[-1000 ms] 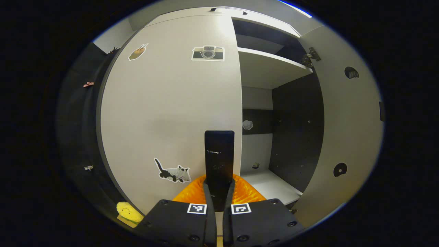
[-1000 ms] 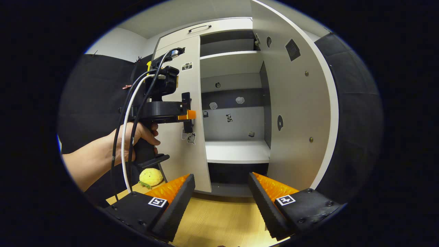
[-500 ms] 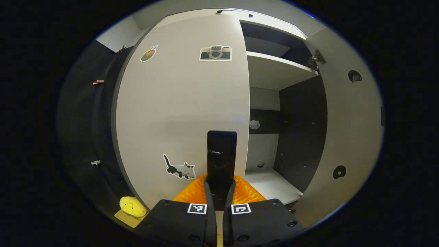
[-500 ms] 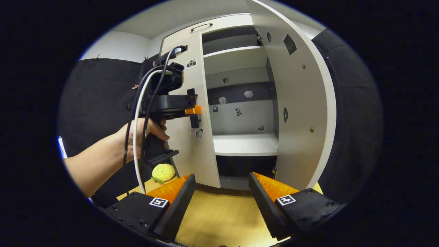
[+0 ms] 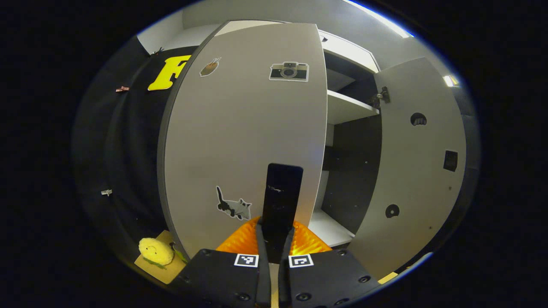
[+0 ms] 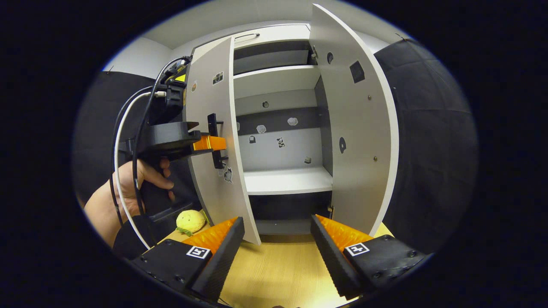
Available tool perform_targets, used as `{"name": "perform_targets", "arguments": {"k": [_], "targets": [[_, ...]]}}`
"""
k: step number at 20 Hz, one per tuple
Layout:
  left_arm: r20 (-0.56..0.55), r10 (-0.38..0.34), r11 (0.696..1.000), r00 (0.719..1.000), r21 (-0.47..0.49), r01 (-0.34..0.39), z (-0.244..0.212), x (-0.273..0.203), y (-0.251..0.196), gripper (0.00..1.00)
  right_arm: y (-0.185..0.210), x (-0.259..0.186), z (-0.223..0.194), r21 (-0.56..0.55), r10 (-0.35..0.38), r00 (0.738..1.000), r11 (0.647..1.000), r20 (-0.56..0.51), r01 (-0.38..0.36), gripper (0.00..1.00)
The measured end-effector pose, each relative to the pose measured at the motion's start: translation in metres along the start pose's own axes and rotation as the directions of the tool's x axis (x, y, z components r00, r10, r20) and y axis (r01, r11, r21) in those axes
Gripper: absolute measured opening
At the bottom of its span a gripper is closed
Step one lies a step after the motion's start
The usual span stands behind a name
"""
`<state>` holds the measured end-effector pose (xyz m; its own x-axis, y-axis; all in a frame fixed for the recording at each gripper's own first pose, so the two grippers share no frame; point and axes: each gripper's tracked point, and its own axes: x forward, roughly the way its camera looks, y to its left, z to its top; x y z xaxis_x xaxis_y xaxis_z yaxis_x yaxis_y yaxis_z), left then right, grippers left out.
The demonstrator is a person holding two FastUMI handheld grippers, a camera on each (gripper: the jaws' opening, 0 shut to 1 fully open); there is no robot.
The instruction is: Open the right door of the double-door shoe cabinet with the right hand, and open the left door with the left hand.
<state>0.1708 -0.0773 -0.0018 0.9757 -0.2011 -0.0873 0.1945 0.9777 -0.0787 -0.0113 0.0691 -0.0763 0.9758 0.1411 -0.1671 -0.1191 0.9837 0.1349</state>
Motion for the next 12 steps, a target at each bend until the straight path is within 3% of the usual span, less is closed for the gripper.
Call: {"name": "perform_targets", "arguments": {"k": [3, 12], "targets": [[0.018, -0.037, 0.999, 0.999, -0.002, 0.037, 0.002, -0.023, 0.008, 0.11, 0.013, -0.013, -0.005, -0.021, -0.032, 0.999, 0.999, 0.013, 0.032, 0.98], [0.056, -0.038, 0.999, 0.998, 0.009, 0.037, 0.005, -0.076, 0.042, 0.11, 0.035, -0.031, -0.003, -0.039, -0.084, 0.996, 0.996, 0.039, 0.086, 0.98]]}}
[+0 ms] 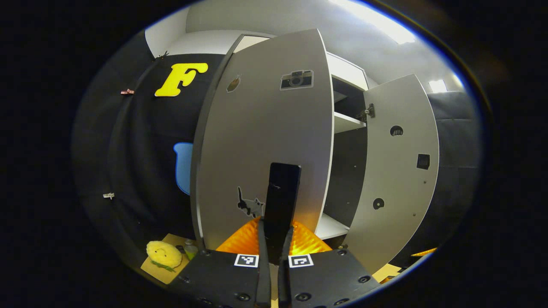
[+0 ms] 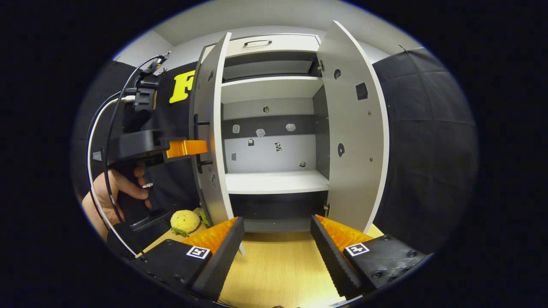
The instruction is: Open the right door of the double-door shoe cabinet with the right hand, and open the left door with the left hand.
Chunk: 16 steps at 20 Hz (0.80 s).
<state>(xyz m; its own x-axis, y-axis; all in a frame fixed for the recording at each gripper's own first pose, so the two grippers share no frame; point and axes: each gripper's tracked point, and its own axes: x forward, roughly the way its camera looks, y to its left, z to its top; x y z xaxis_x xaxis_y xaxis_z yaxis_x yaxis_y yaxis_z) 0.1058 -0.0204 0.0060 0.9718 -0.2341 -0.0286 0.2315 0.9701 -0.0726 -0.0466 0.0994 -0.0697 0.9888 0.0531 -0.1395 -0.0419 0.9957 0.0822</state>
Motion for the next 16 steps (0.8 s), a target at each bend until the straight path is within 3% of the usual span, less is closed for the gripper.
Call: {"name": "perform_targets", "arguments": {"k": [10, 16], "targets": [[-0.003, 0.033, 0.999, 0.999, 0.007, -0.033, 0.004, -0.032, 0.032, 0.11, 0.01, 0.0, -0.005, -0.005, 0.007, 1.0, 1.0, -0.025, -0.007, 0.98], [-0.007, 0.095, 0.994, 0.995, 0.055, -0.094, 0.009, -0.053, 0.068, 0.11, 0.012, 0.003, -0.002, -0.015, 0.01, 1.0, 1.0, -0.014, -0.01, 0.98]]}}
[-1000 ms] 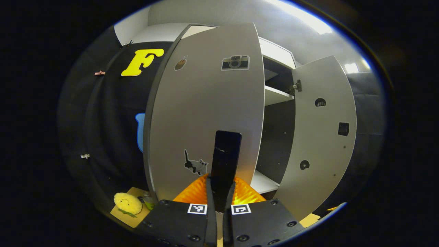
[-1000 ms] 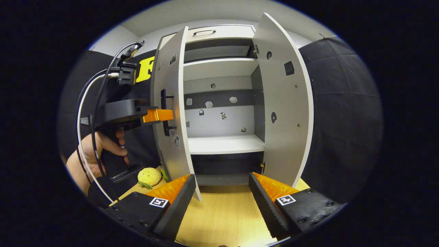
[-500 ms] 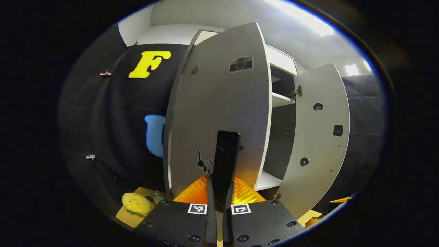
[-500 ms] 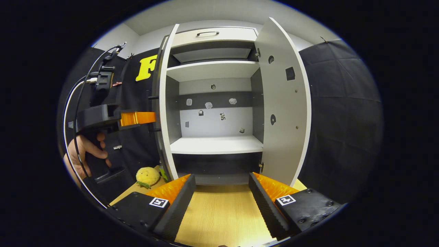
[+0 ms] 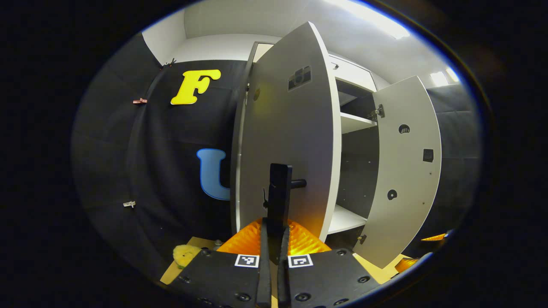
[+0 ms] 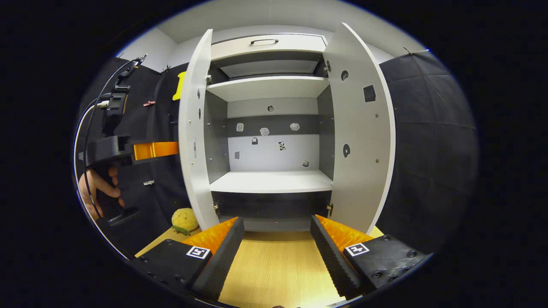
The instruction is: Open the right door of the double-door shoe cabinet with the right hand, and open the left door with the left hand.
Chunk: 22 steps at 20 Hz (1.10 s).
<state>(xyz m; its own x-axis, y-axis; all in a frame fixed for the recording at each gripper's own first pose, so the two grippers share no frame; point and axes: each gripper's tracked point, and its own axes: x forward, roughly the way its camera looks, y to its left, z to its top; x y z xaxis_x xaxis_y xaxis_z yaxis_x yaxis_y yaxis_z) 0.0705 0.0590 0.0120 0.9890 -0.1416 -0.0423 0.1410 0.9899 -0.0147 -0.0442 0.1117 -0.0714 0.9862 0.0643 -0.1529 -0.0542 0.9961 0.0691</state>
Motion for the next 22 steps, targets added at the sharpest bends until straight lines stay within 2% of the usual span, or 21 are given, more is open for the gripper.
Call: {"name": "perform_targets", "arguments": {"k": [3, 6, 7, 8, 9, 12, 15, 22], "targets": [[0.008, 0.04, 0.999, 0.999, -0.011, -0.04, 0.003, -0.008, 0.032, 0.1, -0.004, 0.003, 0.003, 0.016, -0.005, 1.0, 1.0, 0.0, 0.005, 0.98], [0.022, 0.139, 0.99, 0.99, 0.031, -0.14, 0.005, -0.015, 0.091, 0.09, -0.014, 0.003, 0.008, 0.014, -0.021, 1.0, 1.0, 0.012, 0.021, 0.98], [0.015, 0.093, 0.996, 0.996, 0.007, -0.093, 0.004, -0.013, 0.092, 0.08, -0.018, 0.004, 0.009, 0.012, -0.029, 0.999, 1.0, 0.012, 0.029, 0.98], [0.015, 0.02, 0.998, 1.0, -0.063, -0.019, 0.008, -0.015, 0.077, 0.06, -0.023, 0.004, 0.008, 0.014, -0.035, 0.999, 0.999, 0.008, 0.035, 0.98], [0.008, 0.013, 0.994, 1.0, -0.107, -0.012, 0.005, -0.015, 0.072, 0.08, -0.025, 0.003, 0.008, 0.019, -0.039, 0.999, 0.999, 0.004, 0.039, 0.98], [-0.002, 0.073, 0.996, 0.997, -0.05, -0.073, 0.003, -0.014, 0.083, 0.05, -0.029, 0.008, 0.012, 0.033, -0.046, 0.999, 0.998, 0.003, 0.046, 0.98], [-0.045, 0.096, 0.995, 0.994, -0.022, -0.097, -0.008, -0.025, 0.08, 0.05, -0.031, 0.005, 0.017, 0.021, -0.045, 0.999, 0.999, 0.017, 0.045, 0.98], [-0.008, 0.11, 0.994, 0.994, 0.016, -0.11, 0.014, -0.069, 0.058, 0.05, -0.045, 0.001, 0.021, 0.036, -0.046, 0.999, 0.998, 0.016, 0.045, 0.98]]}}
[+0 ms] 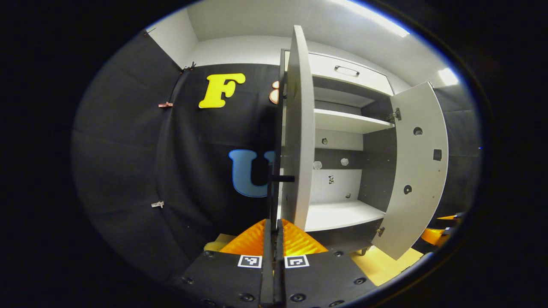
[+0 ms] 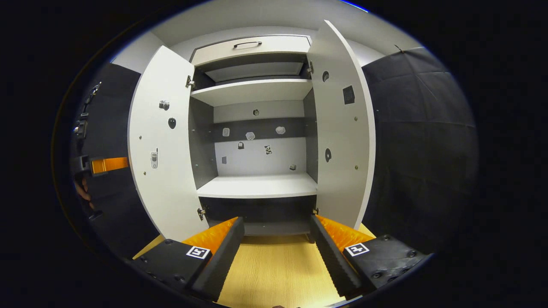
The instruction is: Open the right door of the double-door shoe cabinet with the right hand, and open the left door with the left hand.
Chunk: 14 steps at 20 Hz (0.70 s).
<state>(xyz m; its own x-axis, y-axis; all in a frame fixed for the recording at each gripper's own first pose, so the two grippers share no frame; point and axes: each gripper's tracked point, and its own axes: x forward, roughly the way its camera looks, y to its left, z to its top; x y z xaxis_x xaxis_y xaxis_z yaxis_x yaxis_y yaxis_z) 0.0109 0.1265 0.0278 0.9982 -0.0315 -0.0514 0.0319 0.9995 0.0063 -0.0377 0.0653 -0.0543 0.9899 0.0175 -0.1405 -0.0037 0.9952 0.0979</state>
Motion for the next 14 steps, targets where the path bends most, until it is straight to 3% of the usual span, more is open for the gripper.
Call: {"name": "perform_targets", "arguments": {"k": [3, 6, 10, 14], "targets": [[0.029, -0.007, 0.999, 1.0, -0.042, 0.008, 0.005, -0.016, -0.021, 0.05, -0.008, -0.003, 0.012, -0.008, -0.015, 0.999, 1.0, 0.038, 0.015, 0.98], [0.038, -0.008, 0.992, 0.999, -0.126, 0.013, -0.022, -0.031, -0.051, 0.11, -0.016, -0.01, 0.018, -0.021, -0.029, 0.997, 0.999, 0.066, 0.03, 0.98], [-0.017, 0.016, 1.0, 1.0, 0.0, -0.016, -0.059, -0.048, -0.07, 0.14, -0.031, -0.028, 0.016, -0.052, -0.057, 0.993, 0.997, 0.107, 0.062, 0.98], [-0.09, -0.036, 0.999, 0.995, 0.035, 0.039, -0.092, -0.073, -0.102, 0.5, -0.038, -0.044, 0.018, -0.009, -0.065, 0.986, 0.998, 0.151, 0.067, 0.98]]}}
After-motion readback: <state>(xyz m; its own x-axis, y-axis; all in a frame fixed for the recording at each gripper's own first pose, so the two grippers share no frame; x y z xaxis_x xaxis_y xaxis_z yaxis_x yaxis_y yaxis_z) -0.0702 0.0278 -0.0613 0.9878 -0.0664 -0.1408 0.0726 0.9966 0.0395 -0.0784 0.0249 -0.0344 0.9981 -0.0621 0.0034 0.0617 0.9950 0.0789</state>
